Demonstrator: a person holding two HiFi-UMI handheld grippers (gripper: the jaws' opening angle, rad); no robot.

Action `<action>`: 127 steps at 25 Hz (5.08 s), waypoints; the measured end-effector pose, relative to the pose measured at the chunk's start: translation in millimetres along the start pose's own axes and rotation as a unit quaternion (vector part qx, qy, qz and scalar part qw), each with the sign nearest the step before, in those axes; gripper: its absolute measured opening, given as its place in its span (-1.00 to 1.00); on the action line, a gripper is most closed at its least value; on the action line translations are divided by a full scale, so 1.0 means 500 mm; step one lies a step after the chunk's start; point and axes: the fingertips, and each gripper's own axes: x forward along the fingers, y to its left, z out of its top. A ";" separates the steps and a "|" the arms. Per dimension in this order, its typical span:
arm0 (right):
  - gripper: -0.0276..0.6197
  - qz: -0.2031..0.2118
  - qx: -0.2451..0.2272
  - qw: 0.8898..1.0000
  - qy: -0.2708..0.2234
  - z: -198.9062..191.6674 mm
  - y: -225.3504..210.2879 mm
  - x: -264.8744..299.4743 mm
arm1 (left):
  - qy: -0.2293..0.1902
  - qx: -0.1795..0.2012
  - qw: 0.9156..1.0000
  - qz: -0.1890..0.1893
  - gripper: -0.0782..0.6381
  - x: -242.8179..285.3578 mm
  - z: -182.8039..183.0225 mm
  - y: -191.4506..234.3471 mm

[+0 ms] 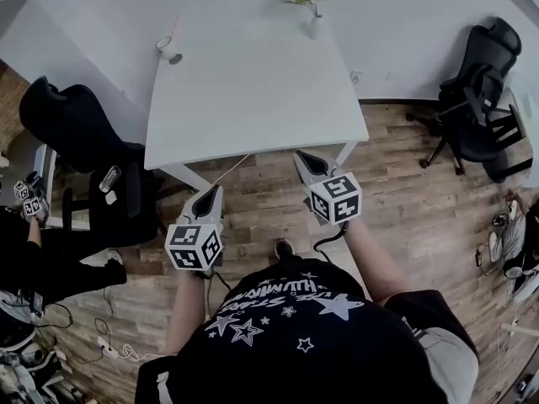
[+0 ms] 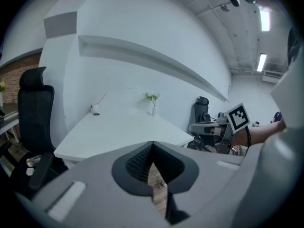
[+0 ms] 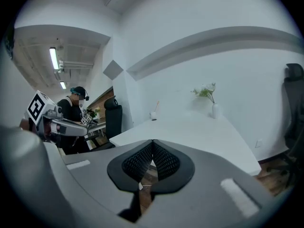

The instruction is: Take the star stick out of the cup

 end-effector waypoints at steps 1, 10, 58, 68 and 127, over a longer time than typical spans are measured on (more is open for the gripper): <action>-0.86 0.004 0.001 1.000 0.002 0.001 -0.012 0.011 | -0.001 -0.001 1.000 0.003 -0.77 0.014 0.007 0.003; -0.86 0.026 0.010 0.999 0.019 0.010 -0.041 0.080 | 0.006 -0.006 1.000 0.016 -0.77 0.047 0.026 0.053; -0.85 0.036 0.033 0.999 0.000 0.496 -0.018 1.112 | -0.114 -0.009 0.993 0.032 -0.77 0.478 0.529 0.859; -0.49 0.036 0.066 0.997 0.017 0.467 -0.020 1.263 | -0.089 -0.048 0.994 0.040 -0.77 0.558 0.481 0.932; -0.82 0.074 0.090 0.988 -0.104 0.563 -0.013 0.856 | -0.092 0.051 0.994 0.026 -0.77 0.430 0.501 0.607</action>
